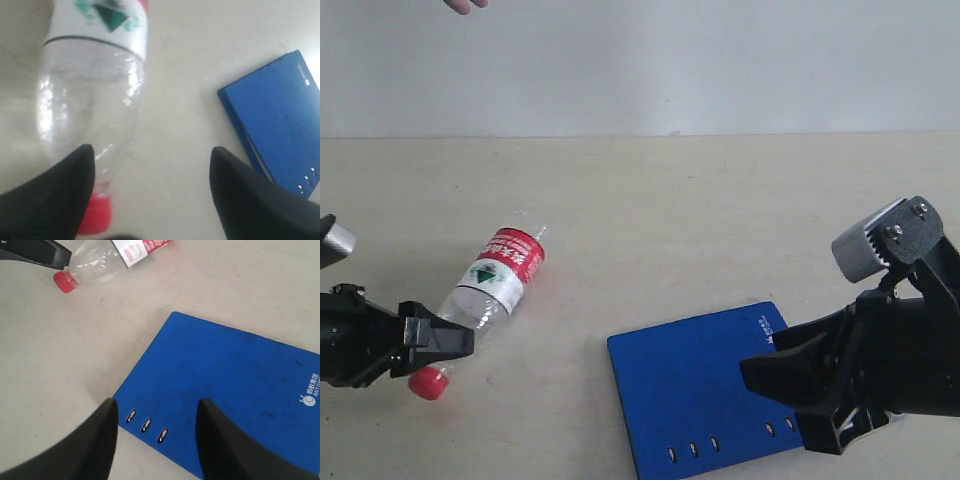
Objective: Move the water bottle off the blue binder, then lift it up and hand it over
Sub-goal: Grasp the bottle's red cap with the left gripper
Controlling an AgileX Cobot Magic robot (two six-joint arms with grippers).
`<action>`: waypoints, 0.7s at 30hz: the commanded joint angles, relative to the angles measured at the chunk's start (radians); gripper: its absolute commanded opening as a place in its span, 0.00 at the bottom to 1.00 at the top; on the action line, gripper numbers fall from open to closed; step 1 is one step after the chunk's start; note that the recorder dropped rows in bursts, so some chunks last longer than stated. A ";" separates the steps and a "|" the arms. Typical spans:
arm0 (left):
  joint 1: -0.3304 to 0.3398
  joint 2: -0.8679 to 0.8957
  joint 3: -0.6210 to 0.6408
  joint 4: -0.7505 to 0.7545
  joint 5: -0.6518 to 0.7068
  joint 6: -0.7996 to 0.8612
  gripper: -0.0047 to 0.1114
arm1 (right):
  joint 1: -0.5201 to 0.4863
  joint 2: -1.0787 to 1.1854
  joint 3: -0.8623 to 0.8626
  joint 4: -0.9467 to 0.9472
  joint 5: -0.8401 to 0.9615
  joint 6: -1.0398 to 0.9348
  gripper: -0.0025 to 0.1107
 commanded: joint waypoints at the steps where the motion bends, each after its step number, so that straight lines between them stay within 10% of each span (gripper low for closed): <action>1: -0.001 0.118 -0.039 0.089 0.042 0.004 0.58 | -0.001 0.000 0.003 -0.003 -0.013 -0.001 0.42; 16: -0.001 0.203 -0.041 -0.033 0.106 0.013 0.57 | -0.001 0.000 0.003 -0.003 -0.117 -0.007 0.42; 21: -0.001 0.203 -0.041 -0.059 0.069 0.042 0.43 | -0.001 0.000 0.003 -0.003 -0.128 -0.010 0.42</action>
